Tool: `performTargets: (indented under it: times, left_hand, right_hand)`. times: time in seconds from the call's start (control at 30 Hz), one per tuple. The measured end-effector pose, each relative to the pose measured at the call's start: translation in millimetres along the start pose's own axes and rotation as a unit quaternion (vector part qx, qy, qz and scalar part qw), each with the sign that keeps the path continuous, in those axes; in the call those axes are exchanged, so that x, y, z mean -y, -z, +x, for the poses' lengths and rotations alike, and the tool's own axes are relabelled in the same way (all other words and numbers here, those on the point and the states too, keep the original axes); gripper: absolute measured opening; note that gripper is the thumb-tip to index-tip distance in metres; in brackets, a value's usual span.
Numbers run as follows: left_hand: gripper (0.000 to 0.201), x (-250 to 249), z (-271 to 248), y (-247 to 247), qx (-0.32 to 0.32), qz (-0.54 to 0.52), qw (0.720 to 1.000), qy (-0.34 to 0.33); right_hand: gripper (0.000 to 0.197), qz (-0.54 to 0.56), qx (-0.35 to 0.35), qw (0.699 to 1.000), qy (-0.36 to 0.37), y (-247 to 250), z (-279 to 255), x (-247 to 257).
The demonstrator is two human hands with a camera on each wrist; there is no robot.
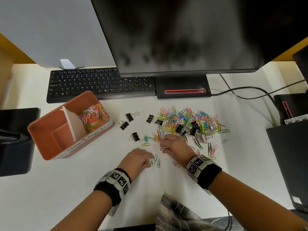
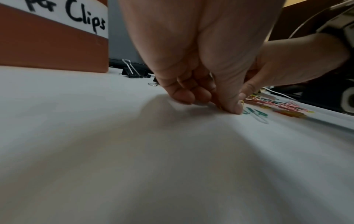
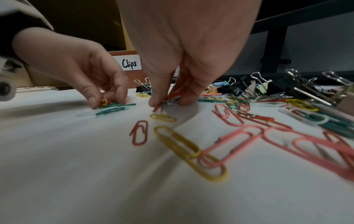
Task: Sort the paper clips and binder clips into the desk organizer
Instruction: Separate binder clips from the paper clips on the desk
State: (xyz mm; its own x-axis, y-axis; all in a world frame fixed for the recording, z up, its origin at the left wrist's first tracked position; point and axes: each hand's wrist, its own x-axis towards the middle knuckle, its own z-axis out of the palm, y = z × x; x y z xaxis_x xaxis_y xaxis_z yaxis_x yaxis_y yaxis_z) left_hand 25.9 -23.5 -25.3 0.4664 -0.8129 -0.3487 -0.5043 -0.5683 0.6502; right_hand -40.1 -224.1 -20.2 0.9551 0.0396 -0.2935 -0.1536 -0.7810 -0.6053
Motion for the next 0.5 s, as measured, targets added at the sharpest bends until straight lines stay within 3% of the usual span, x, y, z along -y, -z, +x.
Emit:
performTargets:
  times: [0.2,0.4,0.5]
  left_hand:
    - [0.004,1,11,3,-0.048,-0.001,0.999,0.007]
    - [0.016,-1,5,-1,-0.080,0.072,0.994,-0.018]
    - [0.009,-1,2,0,-0.087,0.041,0.995,0.010]
  right_hand:
    - [0.029,-0.009,0.052,0.999,-0.015,8,9,-2]
    - [0.022,-0.018,0.056,0.998,0.012,15,8,-4]
    - [0.028,-0.020,0.058,0.998,0.021,18,4,-9]
